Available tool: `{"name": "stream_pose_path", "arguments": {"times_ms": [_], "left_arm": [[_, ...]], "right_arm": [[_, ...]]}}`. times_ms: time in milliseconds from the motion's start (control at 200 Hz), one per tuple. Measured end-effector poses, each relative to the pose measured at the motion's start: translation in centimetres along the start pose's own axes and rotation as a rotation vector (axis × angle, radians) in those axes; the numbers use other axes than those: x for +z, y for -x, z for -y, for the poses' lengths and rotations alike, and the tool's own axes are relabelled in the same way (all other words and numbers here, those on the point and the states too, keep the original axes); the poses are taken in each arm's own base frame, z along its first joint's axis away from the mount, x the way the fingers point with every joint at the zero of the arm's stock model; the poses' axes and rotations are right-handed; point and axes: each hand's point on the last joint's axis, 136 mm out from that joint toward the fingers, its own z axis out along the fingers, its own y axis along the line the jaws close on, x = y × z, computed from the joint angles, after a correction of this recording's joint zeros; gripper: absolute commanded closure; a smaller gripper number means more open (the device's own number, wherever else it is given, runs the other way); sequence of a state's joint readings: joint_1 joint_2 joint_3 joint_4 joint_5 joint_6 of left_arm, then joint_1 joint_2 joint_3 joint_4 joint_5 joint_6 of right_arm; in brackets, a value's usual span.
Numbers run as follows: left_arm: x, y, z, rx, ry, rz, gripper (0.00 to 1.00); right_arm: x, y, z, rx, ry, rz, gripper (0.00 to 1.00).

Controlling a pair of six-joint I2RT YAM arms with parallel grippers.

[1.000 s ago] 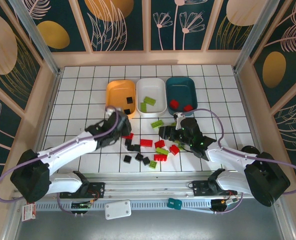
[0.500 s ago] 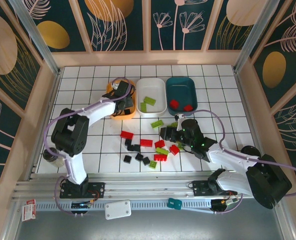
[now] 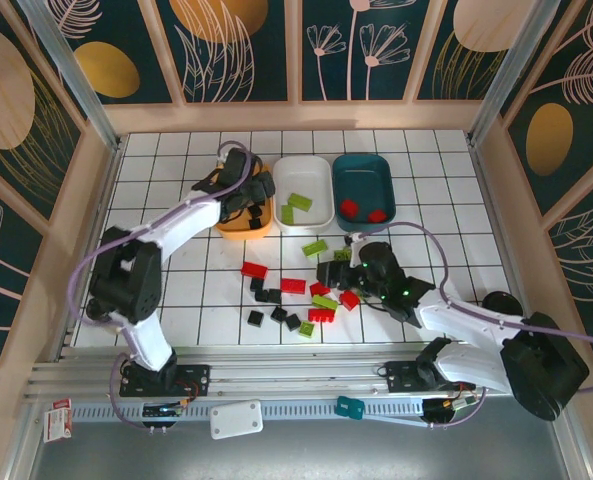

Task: Sort the legos into containers by color
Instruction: Pick up the lego from the bottom-center of the table.

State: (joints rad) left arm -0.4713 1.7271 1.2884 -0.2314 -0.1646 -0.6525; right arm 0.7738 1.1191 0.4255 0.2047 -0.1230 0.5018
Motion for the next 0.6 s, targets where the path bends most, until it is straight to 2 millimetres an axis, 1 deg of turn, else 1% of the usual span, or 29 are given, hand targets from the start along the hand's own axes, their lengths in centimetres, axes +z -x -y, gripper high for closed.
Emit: {"name": "stream_pose_path", "arguments": {"times_ms": [15, 20, 35, 60, 145, 150, 190, 285, 365, 435, 511, 601], "left_arm": [[-0.6, 0.1, 0.1, -0.001, -0.011, 0.006, 0.11], [-1.1, 0.2, 0.2, -0.002, -0.022, 0.010, 0.10], [-1.7, 0.3, 0.3, -0.010, -0.036, 0.019, 0.04], [-3.1, 0.5, 0.5, -0.016, -0.065, 0.036, 0.02], [-7.4, 0.8, 0.7, -0.042, -0.142, 0.093, 0.02], [-7.8, 0.9, 0.7, -0.044, -0.150, 0.100, 0.01], [-9.6, 0.9, 0.5, -0.054, -0.179, 0.123, 0.02], [-13.1, 0.6, -0.5, -0.077, -0.221, 0.177, 0.01], [-15.1, -0.2, -1.8, -0.092, -0.229, 0.201, 0.02], [-16.3, -0.8, -2.9, -0.102, -0.220, 0.217, 0.02], [-17.6, -1.1, -3.9, -0.111, -0.212, 0.235, 0.02], [-19.0, -1.3, -4.7, -0.125, -0.210, 0.259, 0.01]], "right_arm": [[0.2, -0.3, -0.4, -0.009, 0.006, -0.014, 0.34], [0.3, -0.4, -0.5, -0.013, 0.007, -0.017, 0.34], [0.4, -0.6, -0.7, -0.026, 0.007, -0.028, 0.34], [0.8, -1.2, -1.5, -0.053, 0.018, -0.050, 0.34], [1.7, -2.9, -4.3, -0.142, 0.051, -0.118, 0.34], [1.8, -3.0, -4.5, -0.147, 0.053, -0.121, 0.34], [2.3, -3.7, -6.0, -0.196, 0.070, -0.146, 0.34], [3.4, -5.4, -9.2, -0.290, 0.103, -0.197, 0.34], [4.3, -7.0, -11.4, -0.360, 0.128, -0.241, 0.34], [5.3, -8.2, -12.5, -0.410, 0.129, -0.272, 0.34], [6.5, -9.4, -13.2, -0.461, 0.111, -0.302, 0.34], [7.8, -10.7, -13.3, -0.511, 0.085, -0.339, 0.35]]}}
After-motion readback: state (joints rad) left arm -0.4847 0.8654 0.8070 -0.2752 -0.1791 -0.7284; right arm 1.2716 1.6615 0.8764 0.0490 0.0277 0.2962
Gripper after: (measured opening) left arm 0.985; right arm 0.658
